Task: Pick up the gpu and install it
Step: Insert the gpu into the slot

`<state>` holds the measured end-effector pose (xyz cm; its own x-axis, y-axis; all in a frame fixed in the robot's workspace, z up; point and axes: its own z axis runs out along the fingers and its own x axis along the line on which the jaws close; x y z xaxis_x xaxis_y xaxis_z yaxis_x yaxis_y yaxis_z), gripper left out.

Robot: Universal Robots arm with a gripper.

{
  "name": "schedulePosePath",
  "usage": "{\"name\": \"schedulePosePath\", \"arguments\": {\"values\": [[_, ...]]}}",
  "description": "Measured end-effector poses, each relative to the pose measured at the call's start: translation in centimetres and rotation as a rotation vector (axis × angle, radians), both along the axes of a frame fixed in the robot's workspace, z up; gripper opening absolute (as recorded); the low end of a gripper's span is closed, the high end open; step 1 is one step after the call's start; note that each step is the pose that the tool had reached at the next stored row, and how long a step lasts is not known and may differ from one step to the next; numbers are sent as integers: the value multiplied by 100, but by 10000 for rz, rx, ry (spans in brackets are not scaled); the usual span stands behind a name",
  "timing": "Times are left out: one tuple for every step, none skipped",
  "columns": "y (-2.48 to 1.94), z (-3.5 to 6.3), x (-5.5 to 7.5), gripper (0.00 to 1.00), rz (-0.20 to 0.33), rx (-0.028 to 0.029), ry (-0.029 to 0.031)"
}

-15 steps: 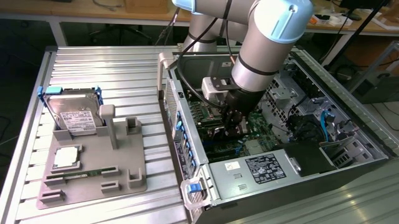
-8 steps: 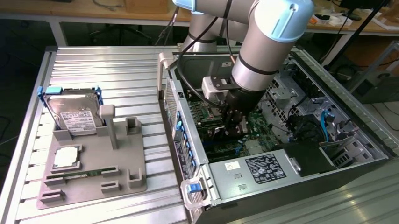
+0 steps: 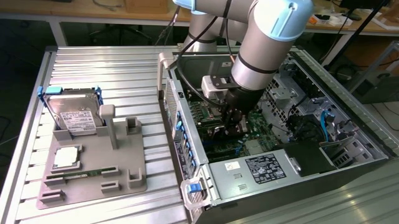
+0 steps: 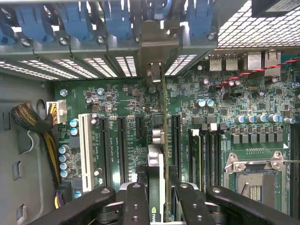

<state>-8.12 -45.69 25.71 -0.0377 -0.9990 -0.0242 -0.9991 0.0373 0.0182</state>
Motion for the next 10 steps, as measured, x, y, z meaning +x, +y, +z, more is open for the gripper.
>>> {"name": "schedulePosePath", "arguments": {"values": [[1,0,0,27,0,0,0],[4,0,0,27,0,1,0],[8,-1,0,27,-1,-1,0],[14,-1,-1,27,-2,-1,0],[20,-2,0,27,-1,0,-1],[23,-3,0,27,0,1,0],[23,-3,0,27,0,0,0],[24,-5,0,27,0,-1,0],[24,-8,0,27,-1,-1,0],[24,-11,-1,27,-1,0,-1]]}}
